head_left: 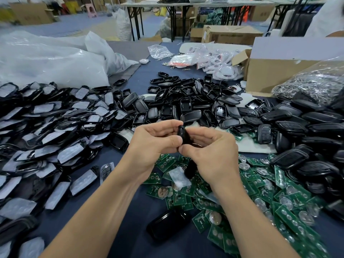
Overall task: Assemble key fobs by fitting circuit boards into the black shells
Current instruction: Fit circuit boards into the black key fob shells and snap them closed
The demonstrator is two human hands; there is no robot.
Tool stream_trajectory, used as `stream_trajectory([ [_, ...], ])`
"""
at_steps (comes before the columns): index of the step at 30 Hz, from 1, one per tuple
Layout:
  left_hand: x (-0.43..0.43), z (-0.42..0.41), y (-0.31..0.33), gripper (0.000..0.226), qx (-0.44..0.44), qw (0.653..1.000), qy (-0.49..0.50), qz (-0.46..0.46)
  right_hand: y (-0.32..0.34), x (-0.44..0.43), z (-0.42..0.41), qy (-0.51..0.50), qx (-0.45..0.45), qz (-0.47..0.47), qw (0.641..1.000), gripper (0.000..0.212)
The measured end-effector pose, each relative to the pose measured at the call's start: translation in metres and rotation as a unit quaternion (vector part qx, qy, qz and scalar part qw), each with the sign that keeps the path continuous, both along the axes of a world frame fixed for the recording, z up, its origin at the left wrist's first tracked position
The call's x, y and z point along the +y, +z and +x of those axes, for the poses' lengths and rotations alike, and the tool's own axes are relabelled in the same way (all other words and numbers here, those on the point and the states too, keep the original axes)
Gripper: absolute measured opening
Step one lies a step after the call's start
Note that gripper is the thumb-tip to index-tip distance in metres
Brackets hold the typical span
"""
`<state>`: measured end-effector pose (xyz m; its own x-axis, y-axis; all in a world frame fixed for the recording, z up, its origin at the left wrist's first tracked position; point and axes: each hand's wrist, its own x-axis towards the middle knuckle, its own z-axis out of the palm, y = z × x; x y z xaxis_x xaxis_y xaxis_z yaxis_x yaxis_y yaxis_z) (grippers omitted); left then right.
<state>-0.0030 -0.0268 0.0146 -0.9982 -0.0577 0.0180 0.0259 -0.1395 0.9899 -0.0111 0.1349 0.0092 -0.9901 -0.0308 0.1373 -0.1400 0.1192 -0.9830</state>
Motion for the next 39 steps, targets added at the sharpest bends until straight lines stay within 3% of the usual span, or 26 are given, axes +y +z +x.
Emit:
stream_trajectory([
  [6,0.005,0.003,0.003,0.023,-0.01,0.999,0.024,-0.037,0.003,-0.008,0.01,-0.008,0.04,0.092,0.995,0.047],
  [9,0.009,0.002,0.003,0.029,-0.009,0.994,0.075,-0.074,0.002,-0.013,0.015,-0.022,0.07,0.154,0.985,0.044],
  [15,0.014,0.003,0.004,0.03,0.005,0.992,0.115,-0.06,0.004,-0.015,0.018,-0.058,0.154,0.235,0.958,0.047],
  [18,0.014,0.003,0.006,0.034,0.01,0.992,0.12,-0.032,0.003,-0.011,0.013,-0.051,0.152,0.185,0.97,0.049],
  [23,0.011,0.002,0.008,0.034,0.029,0.989,0.146,-0.019,0.003,-0.006,0.003,0.017,0.049,0.037,0.998,0.044],
  [28,0.012,0.005,0.009,0.035,0.092,0.986,0.134,-0.02,-0.002,-0.006,-0.003,0.031,-0.034,-0.117,0.992,0.018],
  [36,0.014,0.005,0.007,0.027,0.111,0.985,0.085,-0.105,-0.002,0.001,-0.003,0.018,0.032,-0.071,0.997,0.024],
  [39,0.013,0.005,0.007,0.028,0.118,0.985,0.092,-0.086,-0.001,0.001,-0.003,0.022,0.033,-0.06,0.997,0.023],
])
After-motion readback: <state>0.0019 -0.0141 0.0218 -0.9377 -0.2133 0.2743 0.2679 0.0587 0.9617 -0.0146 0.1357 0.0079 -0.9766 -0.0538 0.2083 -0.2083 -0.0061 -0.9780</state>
